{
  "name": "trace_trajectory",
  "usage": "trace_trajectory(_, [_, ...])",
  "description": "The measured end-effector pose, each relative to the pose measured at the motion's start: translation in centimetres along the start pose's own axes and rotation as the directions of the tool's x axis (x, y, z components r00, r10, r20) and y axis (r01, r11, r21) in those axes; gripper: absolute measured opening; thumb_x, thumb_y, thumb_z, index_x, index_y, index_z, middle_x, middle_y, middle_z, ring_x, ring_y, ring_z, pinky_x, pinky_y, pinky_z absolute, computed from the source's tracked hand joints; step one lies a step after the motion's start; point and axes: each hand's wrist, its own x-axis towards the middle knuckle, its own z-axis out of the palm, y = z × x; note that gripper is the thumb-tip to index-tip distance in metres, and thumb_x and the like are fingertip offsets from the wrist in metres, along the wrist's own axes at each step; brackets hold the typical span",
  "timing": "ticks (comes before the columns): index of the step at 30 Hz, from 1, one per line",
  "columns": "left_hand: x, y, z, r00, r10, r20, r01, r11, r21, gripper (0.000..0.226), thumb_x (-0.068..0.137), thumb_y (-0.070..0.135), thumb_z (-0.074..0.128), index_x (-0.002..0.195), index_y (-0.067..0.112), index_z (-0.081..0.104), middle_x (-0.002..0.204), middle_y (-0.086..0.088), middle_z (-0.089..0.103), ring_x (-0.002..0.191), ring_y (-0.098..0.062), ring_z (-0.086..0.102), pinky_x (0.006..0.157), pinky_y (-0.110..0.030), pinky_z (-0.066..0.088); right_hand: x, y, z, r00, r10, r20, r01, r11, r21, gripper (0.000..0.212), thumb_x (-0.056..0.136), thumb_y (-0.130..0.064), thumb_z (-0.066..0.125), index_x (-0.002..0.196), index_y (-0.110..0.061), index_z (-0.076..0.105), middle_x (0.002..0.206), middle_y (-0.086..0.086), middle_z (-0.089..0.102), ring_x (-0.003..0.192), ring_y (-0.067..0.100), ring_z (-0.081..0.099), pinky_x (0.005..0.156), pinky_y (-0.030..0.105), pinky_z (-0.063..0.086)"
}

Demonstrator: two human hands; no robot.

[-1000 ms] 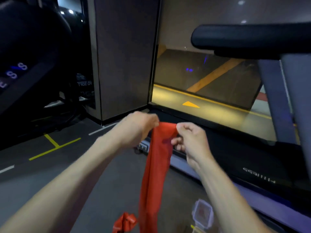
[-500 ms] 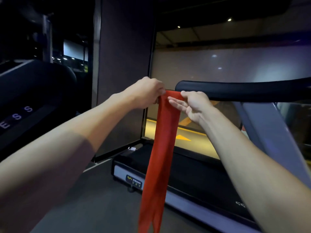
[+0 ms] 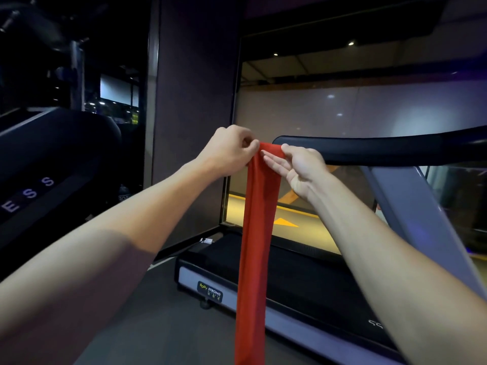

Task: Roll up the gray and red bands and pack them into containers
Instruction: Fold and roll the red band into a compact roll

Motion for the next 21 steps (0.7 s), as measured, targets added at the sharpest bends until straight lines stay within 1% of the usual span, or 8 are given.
trace_trajectory(1, [-0.1,0.2,0.2,0.999,-0.048,-0.019,0.046,0.995,-0.083,0.026,0.099,0.036,0.06,0.101,0.015,0.075,0.088,0.003,0.074,0.078,-0.009,0.07,0.068,-0.015,0.053,0.0,0.0,0.1,1.0,-0.009,0.002,0.009,1.0,-0.006,0.026,0.106,0.003,0.046,0.13,0.011,0.045,0.11,0.035,0.066,0.077,0.034,0.078,0.064,0.036,0.064])
trace_trajectory(3, [-0.5,0.4,0.4,0.991,-0.123,-0.044,0.111,0.971,-0.213,0.029,0.094,0.04,0.068,0.107,0.016,0.075,0.095,0.002,0.077,0.083,-0.009,0.073,0.076,-0.024,0.06,-0.2,-0.1,0.3,1.0,-0.022,-0.001,0.022,1.0,-0.008,0.022,0.106,0.003,0.046,0.126,0.011,0.046,0.106,0.032,0.066,0.076,0.033,0.078,0.065,0.036,0.064])
trace_trajectory(8, [-2.4,0.1,1.4,0.971,-0.24,-0.008,0.227,0.927,-0.297,0.035,0.092,0.037,0.073,0.118,0.014,0.074,0.105,0.0,0.077,0.091,-0.01,0.073,0.084,-0.031,0.062,-0.4,-0.5,0.3,1.0,-0.025,-0.001,0.025,1.0,0.0,0.019,0.106,0.004,0.045,0.124,0.006,0.042,0.104,0.02,0.058,0.074,0.033,0.078,0.07,0.039,0.066])
trace_trajectory(13, [-5.0,-0.4,3.5,0.964,-0.257,0.071,0.265,0.904,-0.335,0.027,0.097,0.033,0.068,0.116,0.014,0.074,0.104,0.0,0.078,0.092,-0.011,0.074,0.085,-0.033,0.062,-0.3,-0.6,-0.3,1.0,-0.015,0.004,0.015,1.0,0.011,0.02,0.106,0.004,0.044,0.126,0.007,0.043,0.103,0.025,0.061,0.075,0.034,0.078,0.072,0.04,0.066])
trace_trajectory(14, [-5.5,-0.5,4.1,0.966,-0.254,0.059,0.258,0.903,-0.344,0.024,0.099,0.031,0.066,0.113,0.014,0.074,0.103,0.001,0.078,0.092,-0.011,0.074,0.084,-0.031,0.061,-0.3,-0.5,-0.4,1.0,-0.011,0.0,0.011,1.0,0.009,0.022,0.106,0.004,0.044,0.127,0.007,0.043,0.104,0.026,0.061,0.075,0.034,0.078,0.071,0.04,0.066])
trace_trajectory(16, [-6.4,-0.7,5.0,0.968,-0.252,0.007,0.238,0.905,-0.352,0.02,0.1,0.028,0.065,0.108,0.014,0.076,0.099,0.002,0.078,0.09,-0.009,0.074,0.079,-0.024,0.058,-0.3,-0.3,-0.6,1.0,0.0,-0.01,0.0,1.0,-0.004,0.025,0.106,0.004,0.044,0.13,0.007,0.043,0.115,0.028,0.06,0.077,0.034,0.078,0.068,0.038,0.066])
trace_trajectory(19, [-7.3,-0.9,5.9,0.961,-0.273,-0.041,0.237,0.891,-0.386,0.016,0.101,0.025,0.064,0.103,0.014,0.076,0.089,0.005,0.078,0.075,-0.001,0.07,0.063,-0.01,0.048,-0.3,0.2,-0.6,1.0,0.005,-0.022,-0.006,1.0,-0.024,0.023,0.105,0.005,0.044,0.129,0.007,0.043,0.133,0.026,0.051,0.075,0.035,0.078,0.064,0.036,0.064])
trace_trajectory(21, [-7.8,-1.1,6.5,0.957,-0.286,-0.039,0.245,0.875,-0.417,0.016,0.101,0.024,0.064,0.103,0.014,0.075,0.087,0.005,0.077,0.071,0.001,0.068,0.059,-0.008,0.046,-0.2,0.5,-0.6,1.0,0.018,-0.024,-0.018,1.0,-0.023,0.024,0.106,0.004,0.042,0.13,0.006,0.042,0.137,0.025,0.048,0.075,0.035,0.078,0.064,0.036,0.064])
